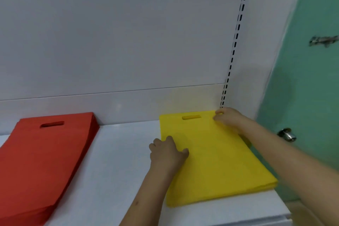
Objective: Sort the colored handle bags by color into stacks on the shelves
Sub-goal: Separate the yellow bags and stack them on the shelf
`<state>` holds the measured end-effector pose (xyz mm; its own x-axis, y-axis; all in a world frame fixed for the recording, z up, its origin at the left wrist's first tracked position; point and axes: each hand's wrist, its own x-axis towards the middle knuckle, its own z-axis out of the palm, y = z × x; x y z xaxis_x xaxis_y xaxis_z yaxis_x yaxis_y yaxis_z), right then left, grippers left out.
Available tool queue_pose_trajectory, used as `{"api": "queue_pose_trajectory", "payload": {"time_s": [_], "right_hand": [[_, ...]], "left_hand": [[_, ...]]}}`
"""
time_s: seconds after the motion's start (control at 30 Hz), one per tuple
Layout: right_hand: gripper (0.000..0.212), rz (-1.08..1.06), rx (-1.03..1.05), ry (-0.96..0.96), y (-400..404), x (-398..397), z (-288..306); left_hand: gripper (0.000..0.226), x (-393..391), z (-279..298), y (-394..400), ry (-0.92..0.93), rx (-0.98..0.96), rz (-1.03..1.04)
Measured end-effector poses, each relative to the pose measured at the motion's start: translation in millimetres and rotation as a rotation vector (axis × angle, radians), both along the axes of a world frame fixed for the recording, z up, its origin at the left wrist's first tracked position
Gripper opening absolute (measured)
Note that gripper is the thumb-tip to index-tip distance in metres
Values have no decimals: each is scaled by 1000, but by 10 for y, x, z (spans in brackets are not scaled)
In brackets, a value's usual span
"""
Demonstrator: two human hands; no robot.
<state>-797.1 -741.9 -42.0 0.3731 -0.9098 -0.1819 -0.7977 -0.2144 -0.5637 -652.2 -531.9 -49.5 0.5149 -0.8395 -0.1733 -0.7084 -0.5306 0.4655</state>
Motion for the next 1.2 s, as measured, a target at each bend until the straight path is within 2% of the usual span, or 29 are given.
{"api": "queue_pose_trajectory", "payload": {"time_s": [0.1,0.23,0.43,0.6,0.8,0.93,1.07,1.2], "right_hand": [[49,13,-34,48,14,9,20],[51,107,-299,134,170,268,165],[56,461,-412,-206,849,1167,481],[56,556,-382,-353,1486,1796,617],[58,696,-394,-430,2453,2617,706],[59,756,-433,-497,3340,3326,789],[59,799,-443,-478,4049,3942,768],[46,800,-443,-447,4506,4457,751]], "left_hand": [[70,-17,-51,-11,28,-52,47],[76,1,-77,137,103,-286,172],[67,101,-78,651,25,-545,326],[63,303,-6,1219,-37,-606,377],[58,880,235,2115,-192,-684,498],[53,1511,294,2957,-191,-762,593],[51,2114,312,3688,-182,-793,669],[50,2681,333,4264,-207,-812,730]]}}
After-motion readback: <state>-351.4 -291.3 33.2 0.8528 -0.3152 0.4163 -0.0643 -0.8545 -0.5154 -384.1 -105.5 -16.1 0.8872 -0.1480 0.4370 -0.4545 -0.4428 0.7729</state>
